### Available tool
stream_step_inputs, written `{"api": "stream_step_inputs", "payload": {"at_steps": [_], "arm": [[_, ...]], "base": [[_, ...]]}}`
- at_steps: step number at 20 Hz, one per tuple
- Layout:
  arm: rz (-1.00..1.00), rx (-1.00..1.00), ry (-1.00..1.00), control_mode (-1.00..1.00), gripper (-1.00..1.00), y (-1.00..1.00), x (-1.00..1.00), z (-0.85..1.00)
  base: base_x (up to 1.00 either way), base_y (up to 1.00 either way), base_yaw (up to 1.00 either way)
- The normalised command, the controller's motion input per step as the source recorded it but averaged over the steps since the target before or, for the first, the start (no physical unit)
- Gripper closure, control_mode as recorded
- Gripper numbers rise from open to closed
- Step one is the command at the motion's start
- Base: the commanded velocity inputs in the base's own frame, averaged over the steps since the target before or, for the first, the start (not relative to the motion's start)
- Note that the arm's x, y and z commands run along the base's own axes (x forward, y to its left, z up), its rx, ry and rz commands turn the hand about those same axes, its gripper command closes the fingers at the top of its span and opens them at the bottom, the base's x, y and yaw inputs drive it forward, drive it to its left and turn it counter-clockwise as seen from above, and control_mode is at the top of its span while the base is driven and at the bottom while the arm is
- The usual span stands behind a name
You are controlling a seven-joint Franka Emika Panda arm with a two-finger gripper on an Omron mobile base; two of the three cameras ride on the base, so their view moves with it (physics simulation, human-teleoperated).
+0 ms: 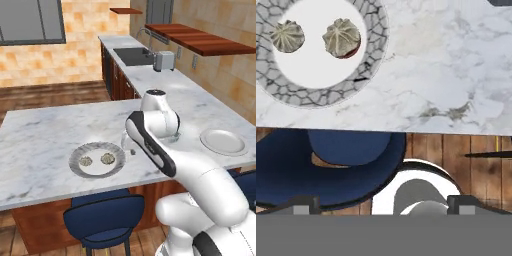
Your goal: Place two dumplings into each of the tupperware containers and then place the containers in the fridge.
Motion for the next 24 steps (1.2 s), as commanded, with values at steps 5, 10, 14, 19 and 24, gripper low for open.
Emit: {"api": "stream_step_inputs", "payload": {"at_steps": [5, 10, 14, 19, 24], "arm": [[0.14, 0.0, 0.04, -1.0, -1.0, 0.57, 0.9, -0.4], [0.13, 0.0, 0.03, -1.0, -1.0, 0.45, 0.72, -0.35], [0.11, 0.0, 0.05, -1.0, -1.0, 0.31, 0.49, -0.39], [0.09, 0.0, 0.0, -1.0, -1.0, 0.16, 0.47, -0.45], [0.05, 0.0, 0.0, -1.0, -1.0, 0.16, 0.34, -0.4]], "base": [[0.0, 0.0, 0.0], [0.0, 0.0, 0.0], [0.0, 0.0, 0.0], [0.0, 0.0, 0.0], [0.0, 0.0, 0.0]]}}
